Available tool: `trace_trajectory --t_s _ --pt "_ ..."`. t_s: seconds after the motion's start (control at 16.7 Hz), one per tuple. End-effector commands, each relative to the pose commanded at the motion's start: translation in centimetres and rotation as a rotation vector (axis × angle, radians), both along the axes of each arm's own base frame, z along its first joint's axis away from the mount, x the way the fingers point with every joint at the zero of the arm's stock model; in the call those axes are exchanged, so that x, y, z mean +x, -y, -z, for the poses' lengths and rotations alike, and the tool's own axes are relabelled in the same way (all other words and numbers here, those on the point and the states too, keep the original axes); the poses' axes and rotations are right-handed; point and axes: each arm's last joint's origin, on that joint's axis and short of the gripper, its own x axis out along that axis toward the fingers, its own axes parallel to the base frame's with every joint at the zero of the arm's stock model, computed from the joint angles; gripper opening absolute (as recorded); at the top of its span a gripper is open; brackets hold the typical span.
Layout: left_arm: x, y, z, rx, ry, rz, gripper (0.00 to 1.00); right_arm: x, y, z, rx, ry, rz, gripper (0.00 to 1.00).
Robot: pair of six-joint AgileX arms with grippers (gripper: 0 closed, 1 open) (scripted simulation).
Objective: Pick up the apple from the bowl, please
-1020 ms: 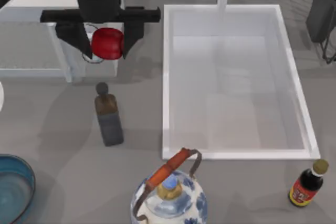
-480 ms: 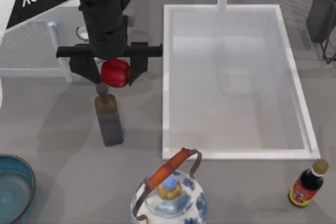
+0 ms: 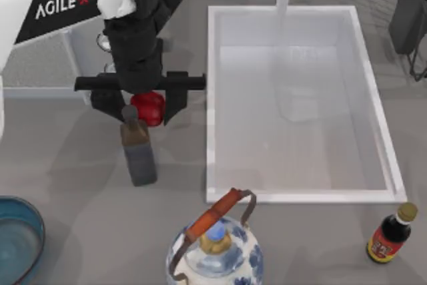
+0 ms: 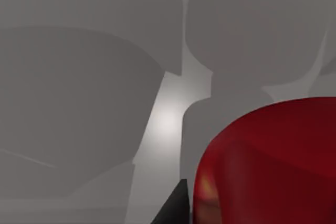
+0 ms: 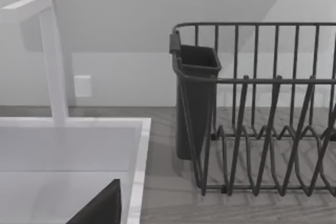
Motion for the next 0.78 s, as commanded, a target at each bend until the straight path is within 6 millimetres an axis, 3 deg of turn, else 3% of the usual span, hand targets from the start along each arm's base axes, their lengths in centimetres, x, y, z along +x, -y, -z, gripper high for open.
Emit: trace_trajectory --t_s 0.78 --pt "0.0 0.0 0.0 0.0 0.0 0.0 0.98 0.0 0.0 0.0 0.0 0.0 0.0 1.0"
